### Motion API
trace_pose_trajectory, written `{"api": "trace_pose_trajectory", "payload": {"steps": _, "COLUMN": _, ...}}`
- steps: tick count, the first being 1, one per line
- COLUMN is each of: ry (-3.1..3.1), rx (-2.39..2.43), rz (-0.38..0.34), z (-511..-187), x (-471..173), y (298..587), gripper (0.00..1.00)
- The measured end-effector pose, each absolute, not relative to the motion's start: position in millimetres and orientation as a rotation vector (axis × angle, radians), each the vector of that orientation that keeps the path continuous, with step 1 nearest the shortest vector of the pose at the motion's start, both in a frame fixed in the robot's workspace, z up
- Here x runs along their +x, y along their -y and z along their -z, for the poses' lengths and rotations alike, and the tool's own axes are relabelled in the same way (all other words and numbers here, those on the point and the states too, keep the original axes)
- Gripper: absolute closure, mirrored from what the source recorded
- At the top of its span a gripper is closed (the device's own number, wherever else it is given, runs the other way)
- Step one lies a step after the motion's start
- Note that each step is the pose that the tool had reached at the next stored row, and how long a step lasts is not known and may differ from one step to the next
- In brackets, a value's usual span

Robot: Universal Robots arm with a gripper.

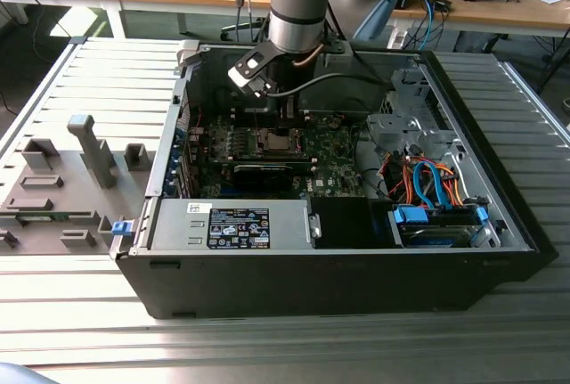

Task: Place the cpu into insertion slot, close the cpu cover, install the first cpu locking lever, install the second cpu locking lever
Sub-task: 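Close the cpu cover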

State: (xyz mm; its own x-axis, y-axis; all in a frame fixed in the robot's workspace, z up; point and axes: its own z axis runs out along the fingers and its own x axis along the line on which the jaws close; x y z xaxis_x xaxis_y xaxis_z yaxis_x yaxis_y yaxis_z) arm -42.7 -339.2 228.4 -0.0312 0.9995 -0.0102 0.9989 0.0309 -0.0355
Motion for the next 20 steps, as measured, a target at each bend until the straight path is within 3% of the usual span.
{"api": "trace_pose_trajectory", "payload": {"steps": 20, "ry": 2.243, "rx": -2.174, "rz": -0.051, "z": -224.2, "x": -49.3, "y": 339.2, "gripper": 0.89}}
